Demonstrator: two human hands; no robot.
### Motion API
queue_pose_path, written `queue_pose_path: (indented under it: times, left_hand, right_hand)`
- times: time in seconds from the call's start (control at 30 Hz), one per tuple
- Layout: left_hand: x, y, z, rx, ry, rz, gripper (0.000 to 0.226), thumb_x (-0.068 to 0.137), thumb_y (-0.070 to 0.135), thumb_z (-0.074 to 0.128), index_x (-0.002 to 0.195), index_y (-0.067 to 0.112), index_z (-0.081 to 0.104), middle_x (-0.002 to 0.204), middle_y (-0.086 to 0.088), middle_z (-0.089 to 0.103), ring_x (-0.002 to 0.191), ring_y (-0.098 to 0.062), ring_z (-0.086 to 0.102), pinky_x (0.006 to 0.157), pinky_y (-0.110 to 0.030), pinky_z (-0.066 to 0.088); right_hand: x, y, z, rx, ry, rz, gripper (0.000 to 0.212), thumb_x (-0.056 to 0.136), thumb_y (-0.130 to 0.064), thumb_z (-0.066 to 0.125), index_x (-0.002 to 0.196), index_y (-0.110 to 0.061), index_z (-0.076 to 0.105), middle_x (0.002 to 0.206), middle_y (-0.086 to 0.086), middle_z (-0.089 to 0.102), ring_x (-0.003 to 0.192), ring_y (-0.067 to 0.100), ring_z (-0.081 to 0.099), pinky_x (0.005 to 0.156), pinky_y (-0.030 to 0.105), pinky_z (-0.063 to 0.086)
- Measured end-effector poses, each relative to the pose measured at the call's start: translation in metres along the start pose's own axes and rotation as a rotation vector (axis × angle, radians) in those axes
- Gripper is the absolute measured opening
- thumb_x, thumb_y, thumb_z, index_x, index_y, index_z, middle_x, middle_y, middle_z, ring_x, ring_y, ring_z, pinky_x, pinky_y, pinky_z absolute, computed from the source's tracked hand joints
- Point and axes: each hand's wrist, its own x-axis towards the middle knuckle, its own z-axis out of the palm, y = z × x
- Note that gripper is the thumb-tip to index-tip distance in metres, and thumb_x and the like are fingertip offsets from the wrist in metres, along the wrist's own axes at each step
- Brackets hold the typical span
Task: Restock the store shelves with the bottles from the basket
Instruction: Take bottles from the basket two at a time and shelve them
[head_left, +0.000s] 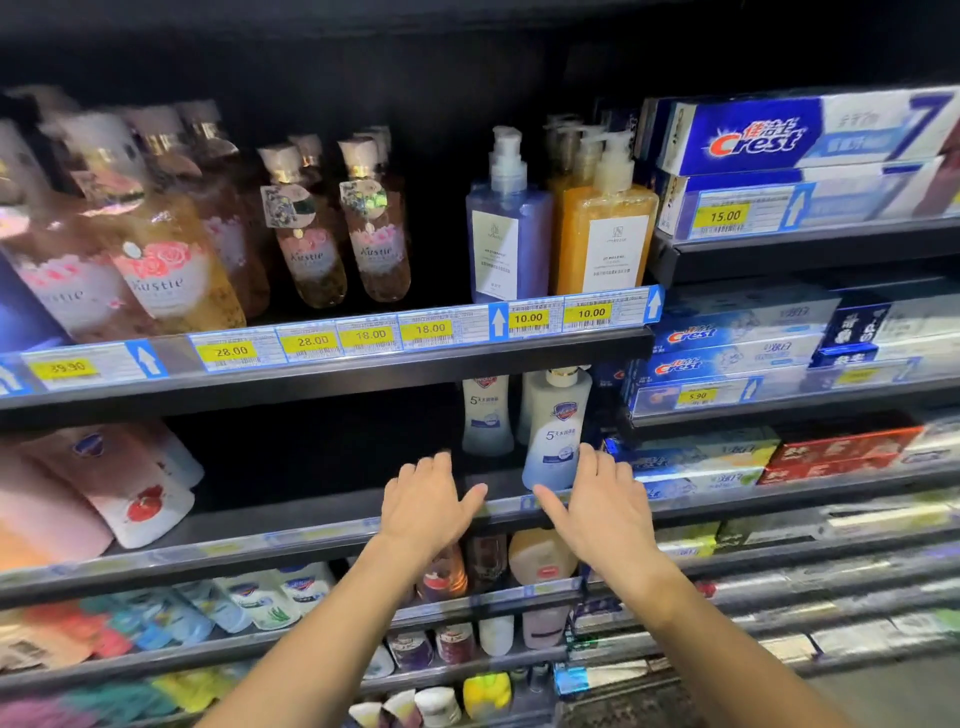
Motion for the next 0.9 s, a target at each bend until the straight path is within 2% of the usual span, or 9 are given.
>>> queue_pose_path:
  times: [0.13,0.37,0.47,0.53,0.63,0.77,0.9]
  left_hand:
    - [-0.033,-0.004,-0.002,0.041,0.044,0.079,0.072,0.096,0.064,0.039,0.15,0.016,0.037,0.147,-0.005,0.05,0.131,-0.03,0.047,0.106,-0.043,0.039]
    - [-0.104,0.005,-0.006,0.086,0.066,0.148,0.065,0.096,0.066,0.038,0.14,0.018,0.045,0.142,-0.004,0.054,0.13,-0.029,0.047,0.106,-0.043,0.037]
    - [-0.142,0.009,-0.002,0.055,0.055,0.152,0.066,0.095,0.065,0.039,0.141,0.019,0.045,0.144,-0.004,0.053,0.132,-0.029,0.046,0.107,-0.044,0.037]
    - [-0.167,0.013,0.004,0.042,0.056,0.163,0.066,0.094,0.065,0.041,0.141,0.019,0.046,0.144,-0.003,0.053,0.132,-0.029,0.047,0.107,-0.044,0.038]
    - [-0.202,0.022,0.016,0.02,0.03,0.169,0.067,0.095,0.065,0.041,0.143,0.018,0.045,0.145,-0.003,0.052,0.133,-0.029,0.047,0.107,-0.043,0.038]
    - [-0.243,0.036,0.038,-0.021,-0.037,0.176,0.066,0.096,0.064,0.04,0.142,0.017,0.045,0.143,-0.005,0.053,0.132,-0.03,0.046,0.108,-0.043,0.039]
    - [-0.262,0.056,0.055,-0.017,-0.096,0.146,0.067,0.095,0.064,0.041,0.142,0.016,0.045,0.142,-0.007,0.054,0.13,-0.031,0.047,0.106,-0.043,0.039]
  right_hand:
    - [-0.022,0.001,-0.012,-0.073,-0.037,-0.034,0.085,0.094,-0.072,0.04,0.153,-0.011,0.034,0.15,0.011,0.047,0.135,0.035,0.043,0.108,0.046,0.042]
    - [-0.09,0.003,-0.044,-0.162,-0.04,-0.05,0.085,0.091,-0.074,0.032,0.149,-0.012,0.041,0.147,0.013,0.05,0.133,0.037,0.046,0.106,0.049,0.041]
    - [-0.124,0.01,-0.055,-0.217,-0.074,-0.066,0.079,0.094,-0.073,0.038,0.146,-0.013,0.042,0.148,0.013,0.048,0.132,0.036,0.045,0.105,0.048,0.041]
    - [-0.148,0.016,-0.061,-0.224,-0.072,-0.066,0.077,0.092,-0.073,0.041,0.141,-0.014,0.048,0.143,0.013,0.053,0.127,0.037,0.05,0.102,0.048,0.044]
    - [-0.183,0.03,-0.066,-0.241,-0.09,-0.05,0.076,0.091,-0.073,0.041,0.137,-0.014,0.05,0.138,0.012,0.055,0.126,0.036,0.051,0.102,0.048,0.044]
    - [-0.22,0.059,-0.068,-0.271,-0.148,-0.042,0.079,0.094,-0.07,0.041,0.147,-0.01,0.043,0.143,0.016,0.052,0.13,0.038,0.047,0.104,0.048,0.043]
    - [-0.241,0.091,-0.065,-0.256,-0.191,-0.016,0.074,0.094,-0.07,0.041,0.137,-0.011,0.051,0.136,0.013,0.057,0.125,0.038,0.051,0.101,0.049,0.046]
